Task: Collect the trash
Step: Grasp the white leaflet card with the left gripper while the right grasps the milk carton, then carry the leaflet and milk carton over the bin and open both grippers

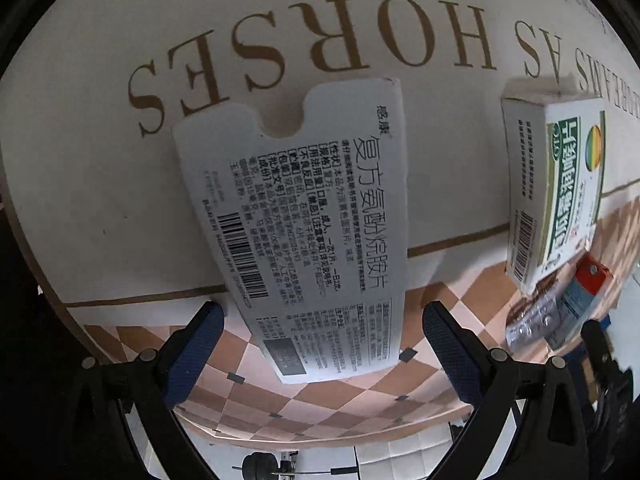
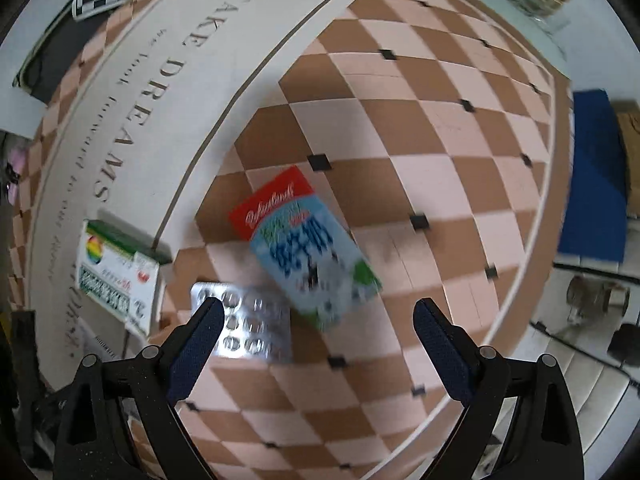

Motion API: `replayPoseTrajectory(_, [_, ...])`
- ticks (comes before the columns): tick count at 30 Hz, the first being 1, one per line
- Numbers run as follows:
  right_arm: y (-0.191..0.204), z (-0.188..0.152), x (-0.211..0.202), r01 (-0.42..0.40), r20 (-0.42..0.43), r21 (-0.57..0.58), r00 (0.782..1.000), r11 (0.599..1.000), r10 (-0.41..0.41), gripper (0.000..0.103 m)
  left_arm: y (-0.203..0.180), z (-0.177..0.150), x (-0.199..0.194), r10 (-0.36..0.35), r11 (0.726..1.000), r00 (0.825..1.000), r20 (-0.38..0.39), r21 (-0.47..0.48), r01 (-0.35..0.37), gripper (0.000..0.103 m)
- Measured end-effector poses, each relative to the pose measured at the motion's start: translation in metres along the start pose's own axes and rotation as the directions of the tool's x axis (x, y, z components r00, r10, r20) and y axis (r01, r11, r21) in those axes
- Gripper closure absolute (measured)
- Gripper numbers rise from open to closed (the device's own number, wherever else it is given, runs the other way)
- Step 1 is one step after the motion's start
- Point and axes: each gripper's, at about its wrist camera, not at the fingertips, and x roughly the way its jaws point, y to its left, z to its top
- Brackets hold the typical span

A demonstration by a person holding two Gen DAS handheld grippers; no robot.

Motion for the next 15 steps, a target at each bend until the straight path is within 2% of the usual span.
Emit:
replayPoseTrajectory(2, [0.002,0.012,0.010,0.008,-0.013,-0.024,1.000,1.000,-0.008,0.007,0.003,-0.001,0.001,0.016,1.000,1.000,0.007,-0.004,-0.016,0.002])
replayPoseTrajectory(5, [0.003,0.025,0.020,0.009,-0.030,-0.047,0.999,0.999,-0.010,0.007,-0.003,-0.004,0.000,0.042,0.999,0.999,0.023,-0.013,-0.042,0.010])
replayPoseTrajectory(6, [0.002,0.029,0.023,0.006,-0.036,-0.051,0.999,0.999,-0.008,0.009,-0.002,-0.005,-0.001,0.049,0.999,0.998,0.036,-0.001,-0.049,0.015])
replayPoseTrajectory(7, [0.001,0.034,0.027,0.002,-0.039,-0.051,0.999,0.999,-0.004,0.014,-0.004,-0.008,-0.003,0.056,0.998,0.997,0.049,0.012,-0.056,0.025])
replayPoseTrajectory(8, [0.002,0.039,0.029,-0.003,-0.044,-0.052,0.999,0.999,0.001,0.020,-0.006,-0.011,-0.005,0.063,0.998,0.996,0.062,0.028,-0.064,0.030])
replayPoseTrajectory(12, [-0.002,0.052,0.038,-0.035,-0.062,-0.035,0.998,0.999,0.033,0.036,-0.009,-0.014,-0.007,0.050,0.993,0.997,0.063,0.107,-0.056,0.030])
replayPoseTrajectory(15, [-0.001,0.056,0.039,-0.024,-0.062,-0.033,0.998,0.999,0.021,0.037,-0.006,-0.011,-0.015,0.029,0.987,0.996,0.080,0.154,-0.041,0.030])
